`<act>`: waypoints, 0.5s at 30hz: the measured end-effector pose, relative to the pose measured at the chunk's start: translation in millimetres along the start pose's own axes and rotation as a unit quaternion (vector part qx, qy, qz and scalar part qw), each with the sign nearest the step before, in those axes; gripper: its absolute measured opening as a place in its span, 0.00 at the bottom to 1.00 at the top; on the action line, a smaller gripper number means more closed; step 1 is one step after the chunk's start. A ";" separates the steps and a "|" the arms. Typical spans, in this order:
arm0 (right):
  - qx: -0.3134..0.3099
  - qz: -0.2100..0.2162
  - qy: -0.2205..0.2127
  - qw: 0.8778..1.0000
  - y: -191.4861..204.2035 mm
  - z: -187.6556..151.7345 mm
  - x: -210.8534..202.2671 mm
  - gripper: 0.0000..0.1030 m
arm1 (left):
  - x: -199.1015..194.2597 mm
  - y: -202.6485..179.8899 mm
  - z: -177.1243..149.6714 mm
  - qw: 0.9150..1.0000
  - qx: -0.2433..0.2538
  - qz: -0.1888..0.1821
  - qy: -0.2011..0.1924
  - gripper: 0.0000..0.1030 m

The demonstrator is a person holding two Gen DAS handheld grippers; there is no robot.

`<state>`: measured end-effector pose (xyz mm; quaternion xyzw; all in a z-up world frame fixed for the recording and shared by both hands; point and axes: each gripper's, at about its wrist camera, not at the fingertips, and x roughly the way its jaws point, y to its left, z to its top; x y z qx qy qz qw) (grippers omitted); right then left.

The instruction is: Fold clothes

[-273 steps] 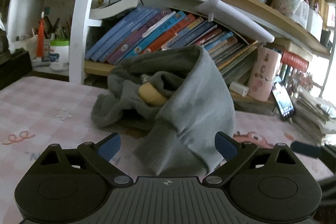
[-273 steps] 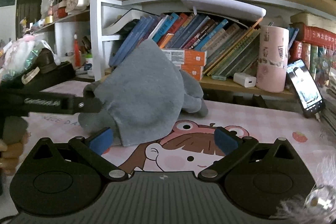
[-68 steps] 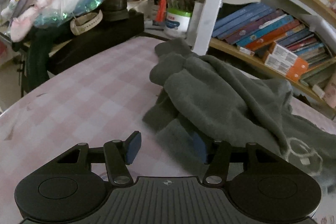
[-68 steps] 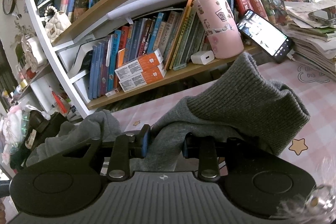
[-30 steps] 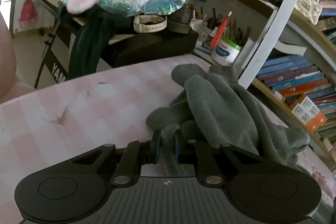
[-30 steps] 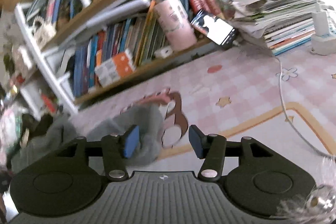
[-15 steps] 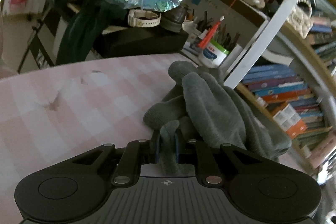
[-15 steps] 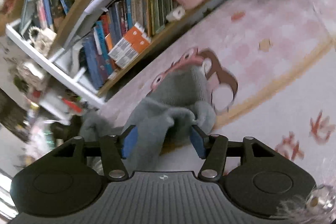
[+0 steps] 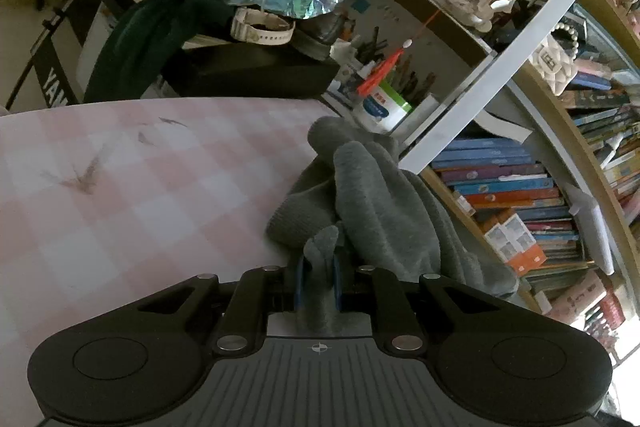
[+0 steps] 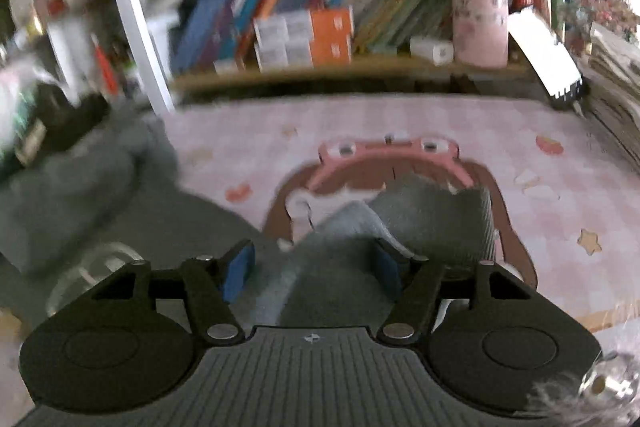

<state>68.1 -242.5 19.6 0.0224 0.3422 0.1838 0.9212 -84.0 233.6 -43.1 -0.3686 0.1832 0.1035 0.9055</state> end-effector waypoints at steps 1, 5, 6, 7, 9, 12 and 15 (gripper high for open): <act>-0.003 0.002 0.006 1.000 -0.7 -2.1 2.1 0.60 | -0.2 0.4 0.0 1.000 -0.001 -0.002 -0.001 0.13; -0.044 -0.002 0.006 0.999 1.8 -8.5 -3.7 0.32 | 0.1 1.1 0.3 1.000 -0.003 -0.008 -0.001 0.13; -0.053 0.002 0.003 0.999 2.6 -8.8 -7.2 0.23 | 0.0 1.2 0.3 1.000 -0.003 -0.009 -0.002 0.13; -0.062 0.006 0.001 0.998 3.5 -9.1 -10.8 0.17 | -0.2 1.7 0.4 1.000 -0.004 -0.011 -0.002 0.13; -0.049 0.022 -0.039 0.998 1.4 -4.9 -34.6 0.15 | -0.5 2.6 0.6 1.000 -0.006 -0.015 -0.001 0.13; -0.024 0.040 -0.117 0.992 -7.8 -6.6 -83.5 0.13 | -0.8 2.7 0.7 1.000 -0.006 -0.017 -0.002 0.13; 0.001 0.024 -0.142 0.990 -26.6 -23.6 -122.9 0.21 | -1.0 2.7 0.5 1.000 -0.006 -0.021 -0.003 0.13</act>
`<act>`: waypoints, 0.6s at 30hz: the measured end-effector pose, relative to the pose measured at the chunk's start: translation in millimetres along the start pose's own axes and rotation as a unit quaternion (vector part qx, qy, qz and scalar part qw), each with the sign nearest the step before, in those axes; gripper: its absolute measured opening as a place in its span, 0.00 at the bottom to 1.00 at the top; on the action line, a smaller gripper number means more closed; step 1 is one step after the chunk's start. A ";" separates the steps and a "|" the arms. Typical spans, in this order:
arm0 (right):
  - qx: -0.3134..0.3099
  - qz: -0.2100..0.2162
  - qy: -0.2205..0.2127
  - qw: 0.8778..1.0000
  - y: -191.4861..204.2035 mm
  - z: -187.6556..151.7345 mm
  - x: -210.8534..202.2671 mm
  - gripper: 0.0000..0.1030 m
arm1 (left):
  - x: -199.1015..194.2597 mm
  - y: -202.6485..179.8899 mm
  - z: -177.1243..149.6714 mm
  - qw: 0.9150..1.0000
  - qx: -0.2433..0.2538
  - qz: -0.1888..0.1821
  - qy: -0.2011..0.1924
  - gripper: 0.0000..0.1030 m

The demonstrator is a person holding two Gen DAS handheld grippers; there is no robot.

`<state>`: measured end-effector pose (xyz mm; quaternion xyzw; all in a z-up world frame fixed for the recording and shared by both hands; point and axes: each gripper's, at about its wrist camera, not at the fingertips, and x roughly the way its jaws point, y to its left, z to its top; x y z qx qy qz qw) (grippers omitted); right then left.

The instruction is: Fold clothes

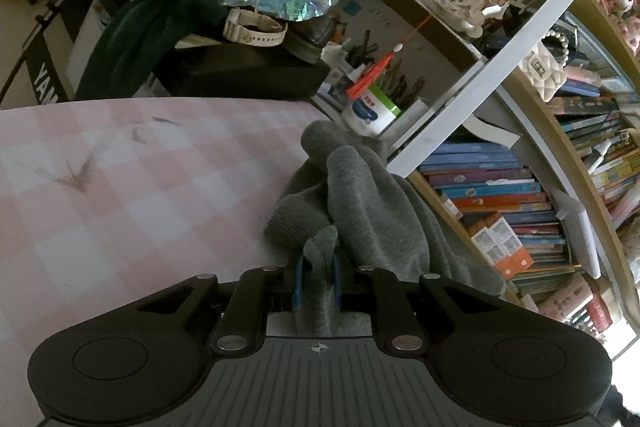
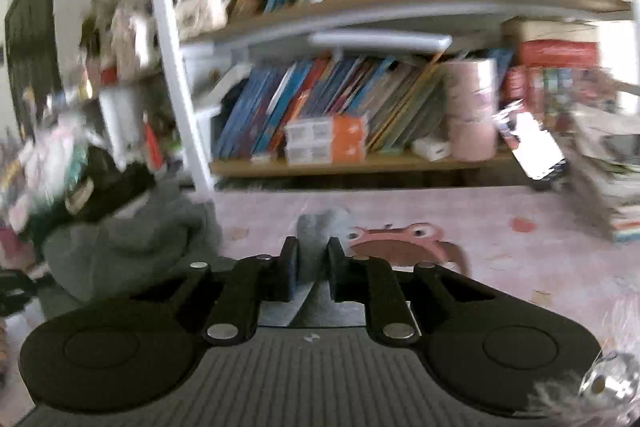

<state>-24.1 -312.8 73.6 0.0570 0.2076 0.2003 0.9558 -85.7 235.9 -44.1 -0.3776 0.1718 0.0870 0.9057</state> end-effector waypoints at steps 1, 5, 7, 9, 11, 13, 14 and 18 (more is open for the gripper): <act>0.005 -0.025 0.026 0.999 -9.5 -8.8 -5.4 0.32 | 0.1 0.0 0.0 1.000 0.001 -0.001 0.000 0.13; 0.064 -0.101 0.109 0.987 -52.5 -44.4 -22.2 0.42 | 0.9 -1.2 0.1 1.000 0.004 0.001 0.002 0.13; 0.109 -0.102 0.102 0.984 -66.3 -50.6 -31.3 0.50 | 1.2 -1.5 0.3 1.000 0.005 0.003 0.003 0.13; 0.142 -0.086 0.090 0.982 -73.0 -49.2 -33.5 0.57 | 1.4 -2.1 0.3 1.000 0.006 0.006 0.004 0.13; 0.158 -0.069 0.084 0.981 -73.7 -46.3 -28.1 0.61 | 1.6 -1.6 0.4 1.000 0.005 0.007 0.004 0.13; 0.164 -0.062 0.082 0.981 -72.8 -42.5 -20.6 0.65 | 1.5 -0.6 0.5 1.000 0.003 0.007 0.004 0.13; 0.167 -0.065 0.084 0.980 -73.4 -40.4 -15.5 0.65 | 1.3 -0.4 0.6 1.000 0.002 0.007 0.004 0.13; 0.180 -0.097 0.090 0.975 -81.9 -40.3 4.7 0.65 | 1.8 -0.7 0.6 1.000 0.002 0.010 0.005 0.13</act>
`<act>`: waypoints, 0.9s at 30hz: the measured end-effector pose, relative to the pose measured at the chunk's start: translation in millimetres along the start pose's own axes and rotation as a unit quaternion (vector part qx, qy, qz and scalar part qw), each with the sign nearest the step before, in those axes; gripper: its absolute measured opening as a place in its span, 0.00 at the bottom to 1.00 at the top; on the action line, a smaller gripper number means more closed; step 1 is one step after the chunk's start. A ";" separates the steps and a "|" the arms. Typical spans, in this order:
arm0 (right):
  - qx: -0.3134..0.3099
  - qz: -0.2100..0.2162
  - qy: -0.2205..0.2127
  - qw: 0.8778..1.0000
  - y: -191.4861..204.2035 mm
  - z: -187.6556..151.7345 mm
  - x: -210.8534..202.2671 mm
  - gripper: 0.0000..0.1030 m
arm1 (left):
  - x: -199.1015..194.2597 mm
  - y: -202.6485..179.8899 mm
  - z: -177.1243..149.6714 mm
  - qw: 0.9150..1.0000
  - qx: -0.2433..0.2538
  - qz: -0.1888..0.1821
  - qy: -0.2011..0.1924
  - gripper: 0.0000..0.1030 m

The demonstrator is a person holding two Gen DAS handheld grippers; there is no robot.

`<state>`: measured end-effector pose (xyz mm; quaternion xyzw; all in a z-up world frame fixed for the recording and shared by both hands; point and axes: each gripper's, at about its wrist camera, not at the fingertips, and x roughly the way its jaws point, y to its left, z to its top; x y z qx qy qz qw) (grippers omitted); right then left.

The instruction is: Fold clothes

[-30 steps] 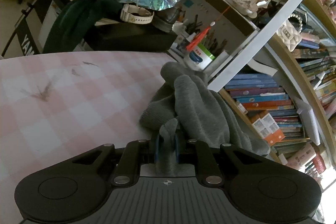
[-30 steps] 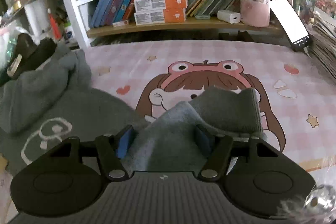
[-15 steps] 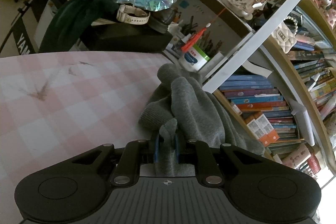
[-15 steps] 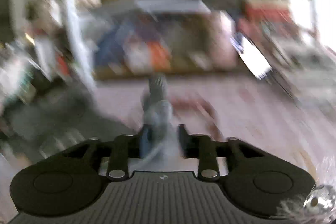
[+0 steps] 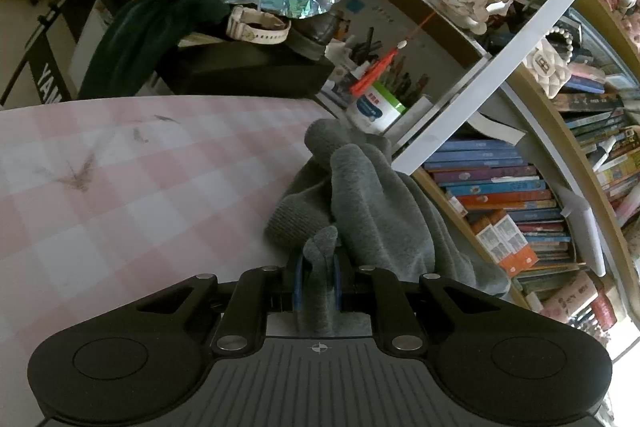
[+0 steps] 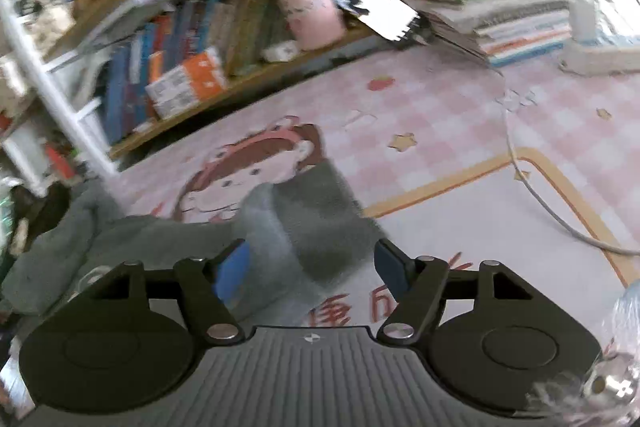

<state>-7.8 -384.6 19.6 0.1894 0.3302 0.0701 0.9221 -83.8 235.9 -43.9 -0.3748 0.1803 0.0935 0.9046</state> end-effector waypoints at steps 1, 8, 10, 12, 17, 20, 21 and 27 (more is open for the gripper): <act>-0.001 -0.009 -0.003 1.000 -1.4 0.0 3.0 0.65 | 0.1 0.2 0.0 1.000 0.000 0.000 0.000 0.13; -0.061 -0.045 -0.007 0.997 4.2 -0.3 24.5 0.61 | -0.3 1.3 -0.4 1.000 -0.001 -0.002 0.001 0.13; -0.092 -0.035 0.006 0.995 12.0 -1.0 28.1 0.40 | -0.5 1.7 -0.5 1.000 -0.001 -0.002 0.002 0.13; -0.139 -0.024 0.016 0.990 22.0 -4.8 28.3 0.24 | -0.4 1.6 -0.3 1.000 -0.002 -0.003 0.002 0.13; -0.221 -0.011 -0.113 0.969 39.2 -10.6 -32.8 0.05 | -0.1 1.4 -0.1 1.000 -0.003 -0.004 0.002 0.13; -0.239 -0.037 -0.147 0.959 35.1 -11.4 -67.0 0.05 | 0.3 0.2 0.0 1.000 -0.001 -0.004 0.003 0.13; -0.236 -0.043 -0.128 0.962 28.9 -13.4 -68.0 0.05 | 0.3 0.1 0.0 1.000 0.000 -0.005 0.004 0.13; -0.183 -0.076 -0.041 0.979 -3.5 -35.9 -48.3 0.15 | 0.2 -0.1 -0.1 1.000 0.001 -0.003 0.006 0.13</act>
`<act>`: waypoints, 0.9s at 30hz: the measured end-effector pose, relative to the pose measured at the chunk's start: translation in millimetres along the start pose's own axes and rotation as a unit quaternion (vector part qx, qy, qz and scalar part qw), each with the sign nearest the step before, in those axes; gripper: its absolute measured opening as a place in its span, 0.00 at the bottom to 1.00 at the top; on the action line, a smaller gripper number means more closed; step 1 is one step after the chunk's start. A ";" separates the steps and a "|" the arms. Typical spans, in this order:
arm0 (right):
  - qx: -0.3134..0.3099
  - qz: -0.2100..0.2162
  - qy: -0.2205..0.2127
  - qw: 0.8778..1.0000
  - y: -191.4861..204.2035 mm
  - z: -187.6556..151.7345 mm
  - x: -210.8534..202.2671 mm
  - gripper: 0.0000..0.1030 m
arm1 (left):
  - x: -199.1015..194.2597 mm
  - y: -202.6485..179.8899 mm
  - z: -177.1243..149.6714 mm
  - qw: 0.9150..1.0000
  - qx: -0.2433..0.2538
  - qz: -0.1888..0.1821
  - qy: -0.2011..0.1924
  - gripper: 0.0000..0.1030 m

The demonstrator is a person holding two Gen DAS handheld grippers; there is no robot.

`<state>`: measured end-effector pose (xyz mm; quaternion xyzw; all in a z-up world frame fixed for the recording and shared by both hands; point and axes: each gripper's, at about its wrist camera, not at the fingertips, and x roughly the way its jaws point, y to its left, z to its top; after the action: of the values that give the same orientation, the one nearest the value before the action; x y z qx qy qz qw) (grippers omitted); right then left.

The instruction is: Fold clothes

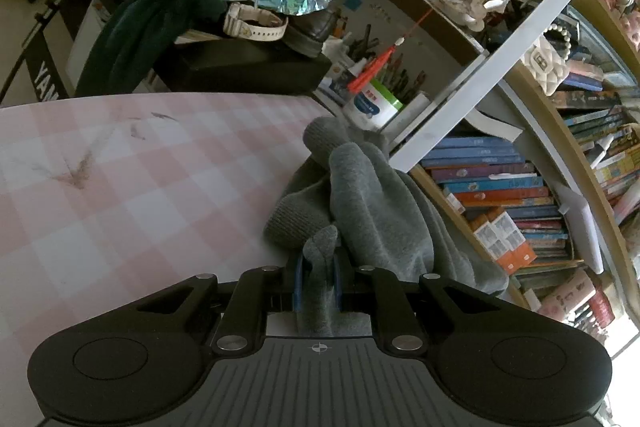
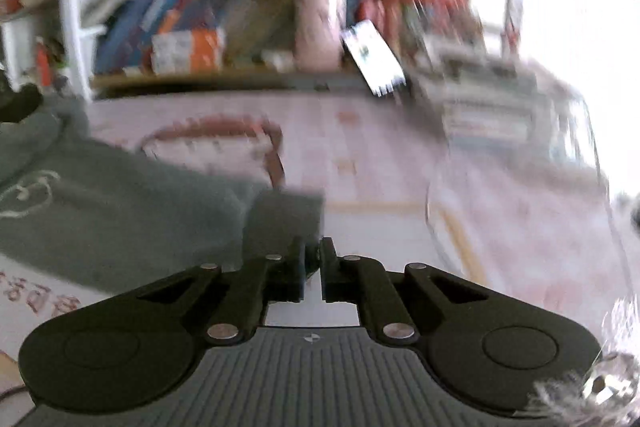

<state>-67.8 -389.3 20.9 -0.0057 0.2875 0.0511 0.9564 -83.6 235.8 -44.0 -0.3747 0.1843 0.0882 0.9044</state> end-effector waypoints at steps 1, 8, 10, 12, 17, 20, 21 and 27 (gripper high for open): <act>0.007 -0.002 0.000 1.000 0.9 -3.1 1.5 0.28 | 0.2 -0.2 0.0 1.000 0.000 0.001 0.001 0.13; -0.047 0.033 -0.062 0.996 29.7 11.4 -2.5 0.38 | -2.0 -5.0 -0.3 1.000 0.009 0.023 -0.010 0.12; -0.067 0.040 -0.062 0.995 35.6 11.7 5.1 0.34 | -3.3 -6.1 -0.5 1.000 0.013 0.021 -0.013 0.09; -0.091 0.032 -0.067 0.993 39.0 10.0 8.6 0.28 | -11.1 -8.2 -2.9 0.999 0.022 0.018 -0.023 0.08; -0.112 0.047 -0.026 0.992 31.3 2.1 18.1 0.27 | -49.5 -6.3 -4.4 0.998 0.031 0.009 -0.060 0.07; -0.136 0.066 0.009 0.989 32.4 -2.4 26.2 0.27 | -59.5 2.0 0.4 0.998 0.025 0.022 -0.055 0.08; -0.139 0.071 0.012 0.988 33.0 -3.2 27.0 0.27 | -57.1 6.1 0.8 0.998 0.023 0.029 -0.044 0.08; -0.129 0.087 0.030 0.987 29.5 -3.4 26.1 0.27 | -45.3 20.4 -1.2 0.999 0.012 0.051 -0.013 0.09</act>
<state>-51.0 -357.6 4.2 -0.1055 0.3067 0.1708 0.9304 -131.5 248.4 -39.9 -0.3532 0.1924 0.1369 0.9052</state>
